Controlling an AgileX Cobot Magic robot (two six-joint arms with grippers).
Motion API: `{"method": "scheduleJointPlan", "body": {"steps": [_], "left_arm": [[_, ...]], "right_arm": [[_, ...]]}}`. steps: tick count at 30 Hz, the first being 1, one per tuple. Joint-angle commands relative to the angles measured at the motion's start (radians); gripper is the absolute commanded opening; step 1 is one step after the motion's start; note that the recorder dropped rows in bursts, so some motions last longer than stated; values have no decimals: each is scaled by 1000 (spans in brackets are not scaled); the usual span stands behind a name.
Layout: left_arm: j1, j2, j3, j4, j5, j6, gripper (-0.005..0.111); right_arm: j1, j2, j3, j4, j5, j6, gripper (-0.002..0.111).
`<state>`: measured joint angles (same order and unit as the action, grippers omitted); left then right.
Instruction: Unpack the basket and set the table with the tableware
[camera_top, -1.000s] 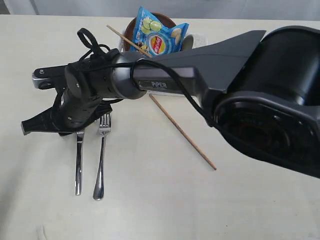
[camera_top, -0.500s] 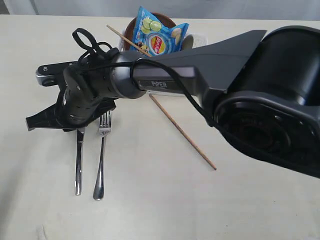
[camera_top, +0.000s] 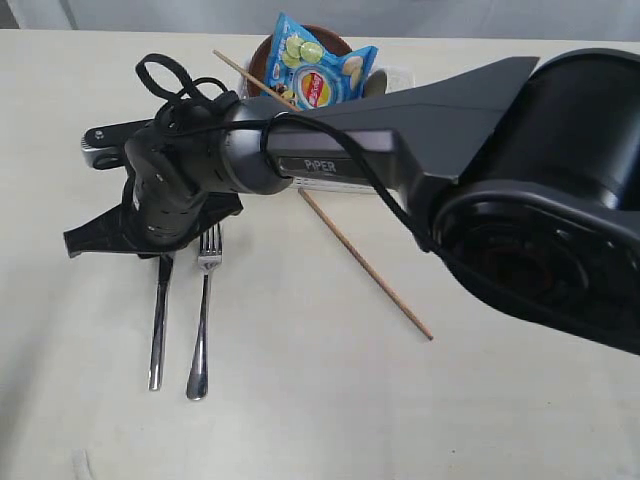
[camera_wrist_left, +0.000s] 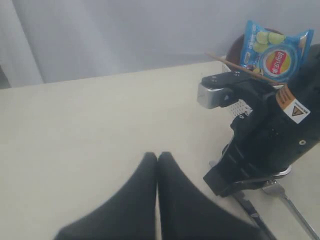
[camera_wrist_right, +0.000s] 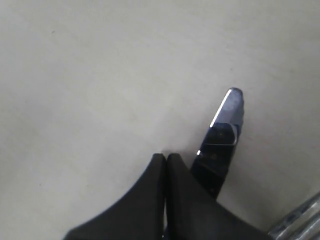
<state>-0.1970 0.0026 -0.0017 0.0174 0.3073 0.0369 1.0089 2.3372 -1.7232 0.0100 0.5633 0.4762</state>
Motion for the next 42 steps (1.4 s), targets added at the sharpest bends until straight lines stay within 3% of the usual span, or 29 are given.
{"method": "scheduleJointPlan", "body": {"steps": [1, 15, 23, 34, 42], "left_arm": [[0, -3, 2, 5, -8, -3, 0], [0, -3, 2, 5, -8, -3, 0], [0, -3, 2, 5, -8, -3, 0], [0, -3, 2, 5, -8, -3, 0], [0, -3, 2, 5, -8, -3, 0]], "right_arm": [[-6, 3, 3, -20, 53, 22, 0], [-6, -38, 3, -91, 94, 57, 0], [1, -99, 3, 57, -13, -238, 0], [-28, -192, 3, 18, 462, -213, 0], [-28, -192, 72, -31, 537, -214, 0]]}}
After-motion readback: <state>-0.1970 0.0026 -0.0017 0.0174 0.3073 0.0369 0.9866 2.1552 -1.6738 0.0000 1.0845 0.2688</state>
